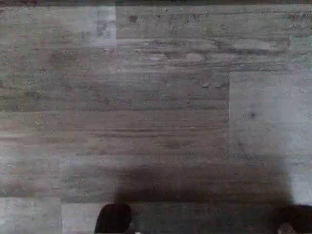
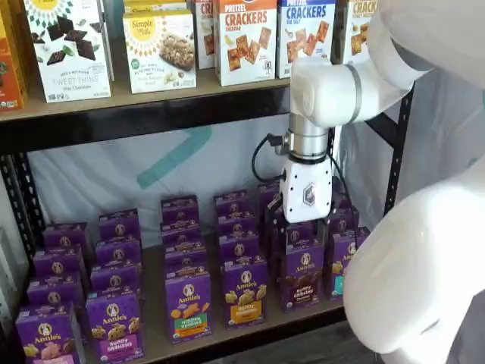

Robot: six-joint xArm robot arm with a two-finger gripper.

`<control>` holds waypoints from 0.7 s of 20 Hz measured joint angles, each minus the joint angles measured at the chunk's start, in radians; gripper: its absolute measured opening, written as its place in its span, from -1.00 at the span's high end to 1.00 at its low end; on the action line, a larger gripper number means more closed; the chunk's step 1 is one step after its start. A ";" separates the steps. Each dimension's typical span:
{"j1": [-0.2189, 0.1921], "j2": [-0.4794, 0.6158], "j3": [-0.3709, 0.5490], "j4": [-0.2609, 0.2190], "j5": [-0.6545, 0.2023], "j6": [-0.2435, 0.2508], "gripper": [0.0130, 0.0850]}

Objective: Pick up the purple box with a brown patch in the center, on the bottom shelf, the fifth box from the left

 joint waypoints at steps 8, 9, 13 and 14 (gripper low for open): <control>-0.003 0.146 0.000 0.026 -0.152 -0.028 -1.00; -0.005 0.164 -0.001 0.039 -0.173 -0.041 -1.00; -0.019 0.260 -0.006 0.062 -0.298 -0.080 -1.00; -0.023 0.281 -0.010 0.066 -0.322 -0.091 -1.00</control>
